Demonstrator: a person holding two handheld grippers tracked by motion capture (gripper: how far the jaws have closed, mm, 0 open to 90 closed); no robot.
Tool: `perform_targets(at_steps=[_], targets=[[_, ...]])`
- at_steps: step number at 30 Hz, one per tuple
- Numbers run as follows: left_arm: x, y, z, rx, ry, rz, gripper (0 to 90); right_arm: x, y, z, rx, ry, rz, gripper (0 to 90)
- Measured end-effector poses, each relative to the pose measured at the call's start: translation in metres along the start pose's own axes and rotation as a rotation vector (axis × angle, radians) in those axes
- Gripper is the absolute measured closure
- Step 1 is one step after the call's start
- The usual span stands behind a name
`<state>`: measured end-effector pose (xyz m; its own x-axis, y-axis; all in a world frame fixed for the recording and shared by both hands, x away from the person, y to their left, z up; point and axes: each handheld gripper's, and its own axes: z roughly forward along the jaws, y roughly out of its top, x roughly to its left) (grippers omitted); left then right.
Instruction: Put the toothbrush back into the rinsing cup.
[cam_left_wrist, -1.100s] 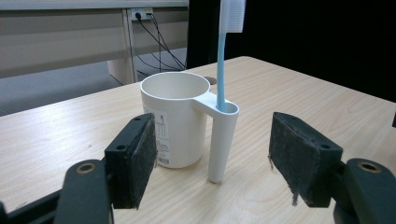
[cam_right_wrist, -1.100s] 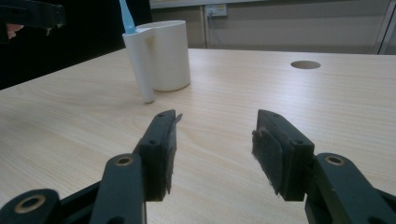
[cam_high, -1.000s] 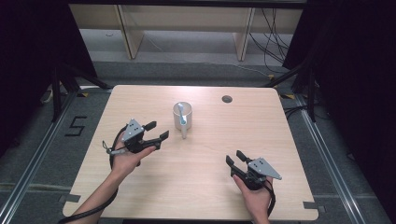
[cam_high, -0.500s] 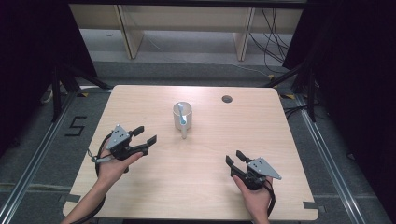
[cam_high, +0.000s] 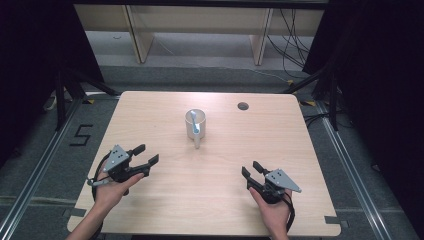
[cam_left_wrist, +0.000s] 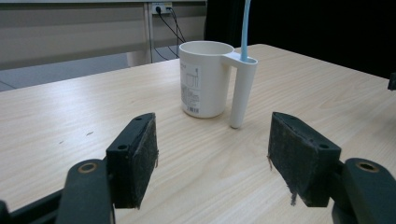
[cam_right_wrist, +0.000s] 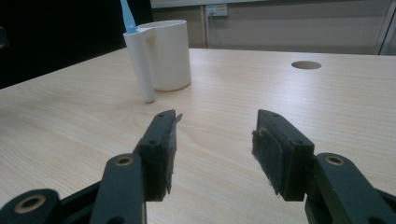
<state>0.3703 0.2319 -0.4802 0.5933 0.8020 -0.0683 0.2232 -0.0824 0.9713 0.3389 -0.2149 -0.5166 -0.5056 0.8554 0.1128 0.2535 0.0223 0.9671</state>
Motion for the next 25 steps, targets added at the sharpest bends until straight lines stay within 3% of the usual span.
perform_targets(at_steps=[8, 9, 14, 15, 21, 25], targets=[[0.005, -0.019, -0.014, -0.005, 0.028, -0.025, 32.4, -0.001, 0.000, 0.000, -0.003, -0.003, -0.008, 49.6], [0.005, -0.022, -0.016, -0.003, 0.034, -0.026, 32.4, 0.000, 0.000, 0.000, -0.001, 0.001, 0.008, 49.6], [0.007, -0.035, -0.021, -0.021, 0.042, -0.040, 32.4, -0.002, 0.001, -0.001, 0.001, -0.020, -0.035, 49.5], [0.007, -0.037, -0.023, -0.009, 0.051, -0.045, 32.4, 0.000, 0.000, 0.000, 0.000, -0.001, 0.006, 49.5], [0.011, -0.045, -0.028, -0.045, 0.070, -0.072, 32.6, 0.000, 0.000, -0.001, 0.015, -0.010, 0.006, 49.3], [0.010, -0.048, -0.030, -0.042, 0.075, -0.058, 33.3, -0.003, 0.000, -0.001, -0.001, -0.010, -0.001, 48.6]])
